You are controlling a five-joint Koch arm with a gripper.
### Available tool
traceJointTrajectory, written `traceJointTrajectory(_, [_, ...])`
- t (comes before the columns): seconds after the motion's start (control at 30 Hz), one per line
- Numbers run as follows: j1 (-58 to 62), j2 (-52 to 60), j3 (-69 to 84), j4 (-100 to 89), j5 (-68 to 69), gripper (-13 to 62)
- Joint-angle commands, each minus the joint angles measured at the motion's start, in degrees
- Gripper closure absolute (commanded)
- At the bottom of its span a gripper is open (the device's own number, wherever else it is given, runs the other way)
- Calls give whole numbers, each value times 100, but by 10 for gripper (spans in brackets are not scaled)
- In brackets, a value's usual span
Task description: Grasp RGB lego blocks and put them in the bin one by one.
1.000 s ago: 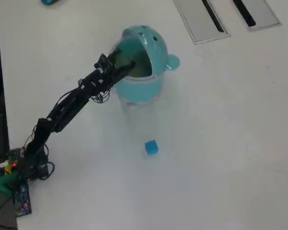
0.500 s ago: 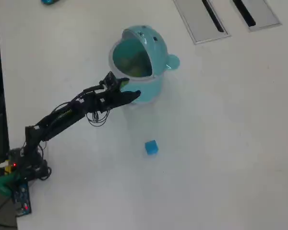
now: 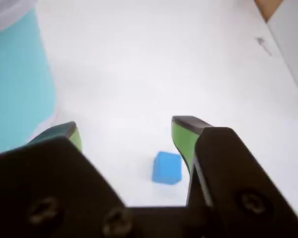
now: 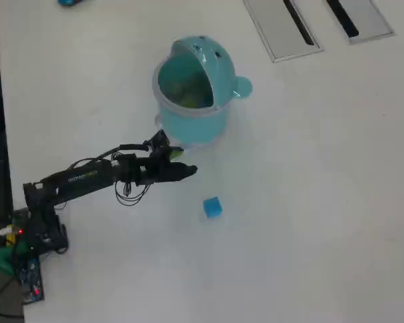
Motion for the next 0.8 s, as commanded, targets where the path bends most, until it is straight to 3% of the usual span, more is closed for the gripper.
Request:
traceJointTrajectory(0.0, [35, 123, -88, -167, -53, 151])
traceJointTrajectory(0.27, [316, -510, 220, -457, -132, 151])
traceJointTrajectory(0.77, [809, -2118, -598, -879, -149, 150])
